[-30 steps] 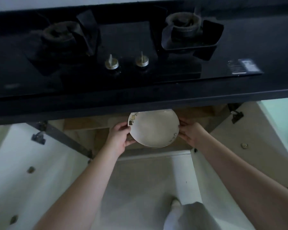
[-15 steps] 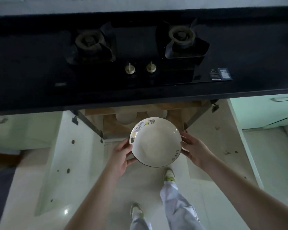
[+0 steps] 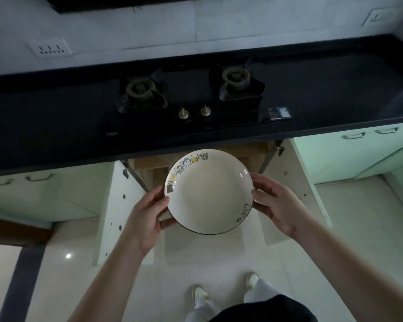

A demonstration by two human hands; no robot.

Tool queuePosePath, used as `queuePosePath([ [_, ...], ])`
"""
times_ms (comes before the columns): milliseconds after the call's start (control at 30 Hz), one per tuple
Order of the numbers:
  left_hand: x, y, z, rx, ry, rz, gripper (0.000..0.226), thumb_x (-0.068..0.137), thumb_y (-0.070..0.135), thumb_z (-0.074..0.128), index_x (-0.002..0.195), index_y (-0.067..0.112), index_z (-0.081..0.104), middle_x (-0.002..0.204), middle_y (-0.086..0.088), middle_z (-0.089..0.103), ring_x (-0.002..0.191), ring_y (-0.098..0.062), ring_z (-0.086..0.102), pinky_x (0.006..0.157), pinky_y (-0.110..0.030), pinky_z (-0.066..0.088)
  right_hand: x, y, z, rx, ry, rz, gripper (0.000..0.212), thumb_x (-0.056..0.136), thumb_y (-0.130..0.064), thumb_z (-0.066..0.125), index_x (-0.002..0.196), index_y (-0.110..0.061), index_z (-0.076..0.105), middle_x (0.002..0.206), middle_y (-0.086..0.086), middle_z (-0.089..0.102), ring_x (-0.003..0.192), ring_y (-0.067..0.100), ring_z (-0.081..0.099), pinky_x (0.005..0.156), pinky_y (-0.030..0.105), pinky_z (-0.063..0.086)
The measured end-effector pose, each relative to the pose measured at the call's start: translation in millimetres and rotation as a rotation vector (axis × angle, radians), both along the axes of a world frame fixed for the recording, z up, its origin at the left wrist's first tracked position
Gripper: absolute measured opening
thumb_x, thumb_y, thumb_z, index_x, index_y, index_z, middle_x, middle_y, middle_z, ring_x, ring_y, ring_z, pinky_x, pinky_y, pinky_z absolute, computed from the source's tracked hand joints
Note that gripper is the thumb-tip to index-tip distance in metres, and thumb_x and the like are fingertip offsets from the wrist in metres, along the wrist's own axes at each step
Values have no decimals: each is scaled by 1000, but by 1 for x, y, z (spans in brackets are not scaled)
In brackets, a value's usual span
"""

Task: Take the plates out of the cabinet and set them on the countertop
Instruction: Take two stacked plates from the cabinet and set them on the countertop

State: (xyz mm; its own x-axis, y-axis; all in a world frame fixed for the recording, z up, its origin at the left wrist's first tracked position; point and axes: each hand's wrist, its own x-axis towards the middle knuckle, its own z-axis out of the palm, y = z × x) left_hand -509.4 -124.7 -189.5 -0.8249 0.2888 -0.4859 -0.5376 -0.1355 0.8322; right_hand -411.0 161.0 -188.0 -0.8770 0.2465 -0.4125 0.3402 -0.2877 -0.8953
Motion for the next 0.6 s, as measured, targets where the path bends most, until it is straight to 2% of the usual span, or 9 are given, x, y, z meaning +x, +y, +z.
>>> queuePosePath([
  [200,28,34,52,-5,62,43,33,94,2,56,116,22,71,107,-2,74,92,-18,73,66,-40,60,11,38,35,-9,82,47,36,90,-3,59,116,-27,66,112,-2,73,100,17,70,78,29,59],
  [300,43,59,68,-8,54,47,33,94,3,55,115,22,72,109,-6,74,89,-20,73,66,-40,60,20,65,44,1,98,63,36,91,-4,58,120,-24,65,112,-2,72,100,18,70,83,35,57],
  [600,96,94,68,-29,52,145,36,95,4,53,114,27,73,117,-6,72,98,-19,70,71,-40,59,31,105,50,-12,98,190,38,92,-3,56,122,-25,64,112,-1,72,100,18,70,78,29,58],
])
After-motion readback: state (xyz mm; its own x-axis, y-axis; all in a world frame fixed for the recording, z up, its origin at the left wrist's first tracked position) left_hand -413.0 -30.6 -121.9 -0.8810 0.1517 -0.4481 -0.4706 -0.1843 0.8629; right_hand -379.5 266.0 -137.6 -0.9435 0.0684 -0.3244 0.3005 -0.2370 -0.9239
